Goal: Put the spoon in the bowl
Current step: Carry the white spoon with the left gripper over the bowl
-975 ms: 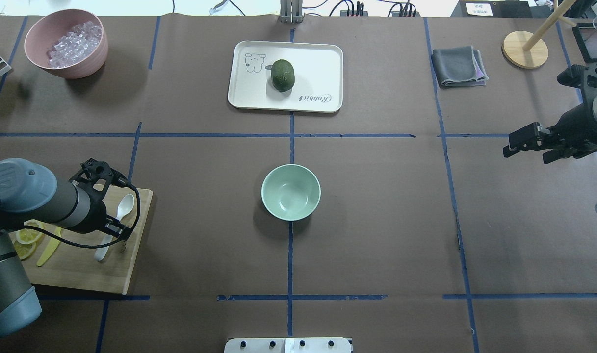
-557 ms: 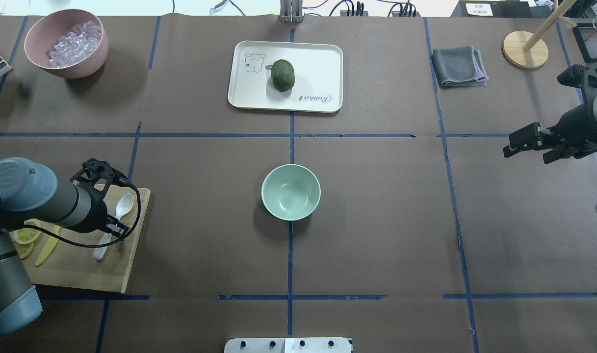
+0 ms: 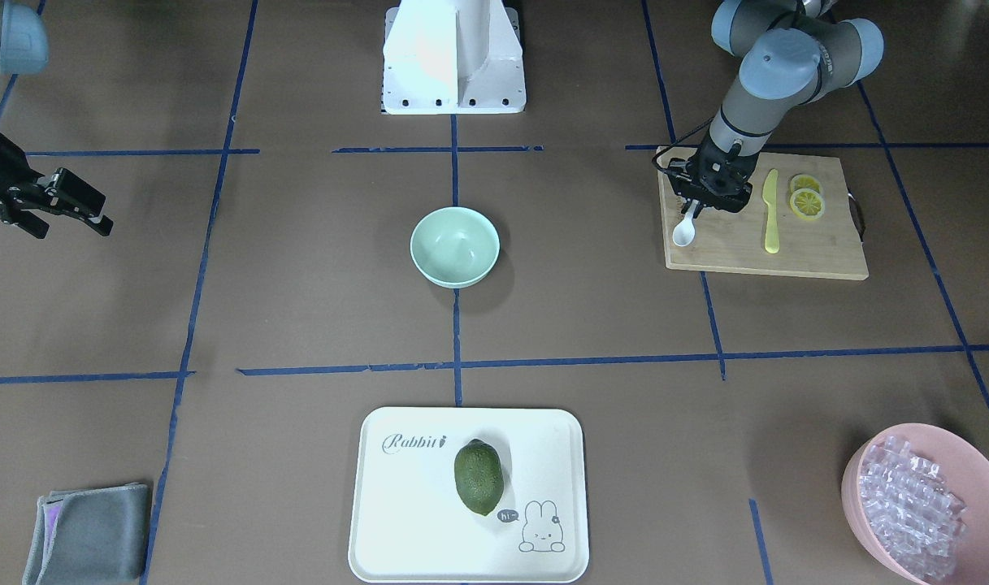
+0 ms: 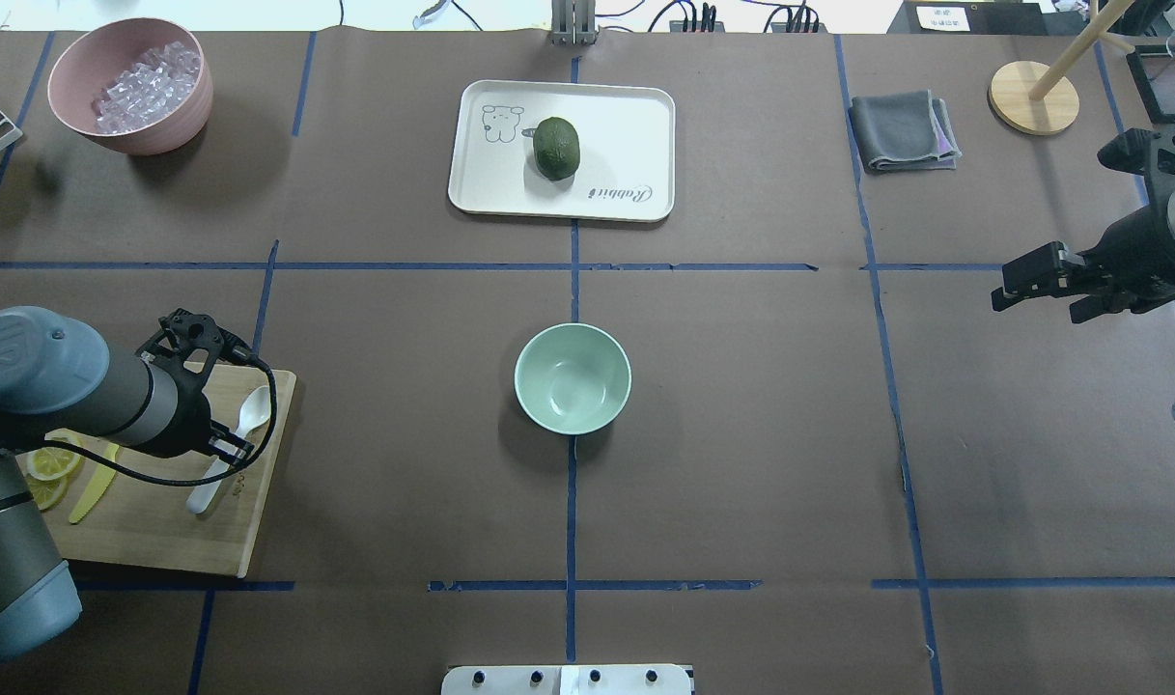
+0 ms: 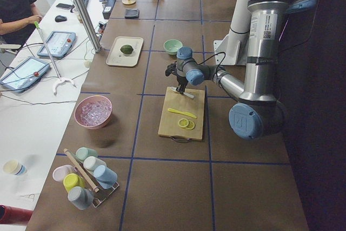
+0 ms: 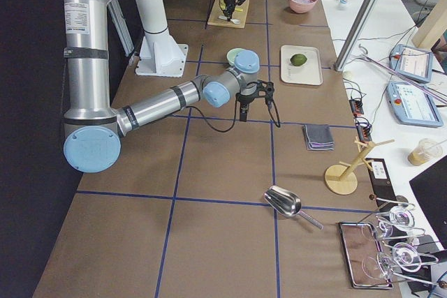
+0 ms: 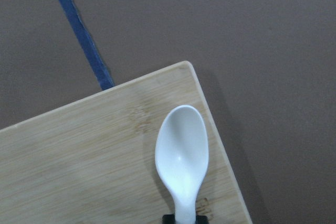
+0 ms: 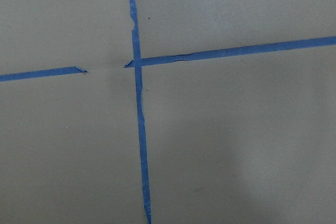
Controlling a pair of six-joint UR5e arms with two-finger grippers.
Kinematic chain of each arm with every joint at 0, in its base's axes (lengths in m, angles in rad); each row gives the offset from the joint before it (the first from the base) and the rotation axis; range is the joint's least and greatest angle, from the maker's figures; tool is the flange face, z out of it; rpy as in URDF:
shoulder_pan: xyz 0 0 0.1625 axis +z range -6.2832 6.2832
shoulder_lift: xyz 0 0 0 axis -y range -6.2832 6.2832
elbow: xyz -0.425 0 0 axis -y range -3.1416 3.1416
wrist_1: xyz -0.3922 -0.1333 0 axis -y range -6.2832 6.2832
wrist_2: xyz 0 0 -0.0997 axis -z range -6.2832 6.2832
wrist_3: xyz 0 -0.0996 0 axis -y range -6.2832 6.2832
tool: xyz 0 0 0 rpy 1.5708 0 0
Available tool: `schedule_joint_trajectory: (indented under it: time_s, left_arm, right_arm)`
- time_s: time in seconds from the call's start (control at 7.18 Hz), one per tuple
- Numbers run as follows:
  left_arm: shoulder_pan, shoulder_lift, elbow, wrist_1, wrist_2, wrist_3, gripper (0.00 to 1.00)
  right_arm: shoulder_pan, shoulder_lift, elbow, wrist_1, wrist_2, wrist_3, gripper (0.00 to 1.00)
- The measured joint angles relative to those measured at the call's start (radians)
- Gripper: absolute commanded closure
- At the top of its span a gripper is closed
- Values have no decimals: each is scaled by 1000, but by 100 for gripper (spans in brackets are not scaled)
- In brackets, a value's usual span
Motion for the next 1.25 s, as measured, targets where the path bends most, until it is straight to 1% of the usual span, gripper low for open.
schedule_joint_trajectory:
  time_s: [0.28,0.42,0.56,0.7,0.84,0.98,1.11,1.25]
  left_arm:
    - [-3,-4,-51,3,-5,-16,100]
    - [-3,-29,-78,9,-29,-54,100]
    - [-2,-110,-79,38,-63,-108,100]
    - [2,-243,-53,116,-83,-165,100]
    - [11,-394,3,204,-91,-218,100]
    - [28,-523,80,256,-93,-265,94]
    - [45,-629,170,274,-93,-308,91]
    - [57,-708,256,277,-92,-346,80]
  right_arm:
    - [1,-1,0,0,0,0,1]
    - [2,-3,1,0,0,-2,1]
    - [4,-8,3,1,1,-3,1]
    - [10,-16,4,2,1,-4,1]
    - [19,-27,6,4,1,-5,1]
    - [26,-34,6,5,1,-5,1]
    - [28,-38,6,6,0,-5,1]
    - [29,-40,6,6,0,-5,1]
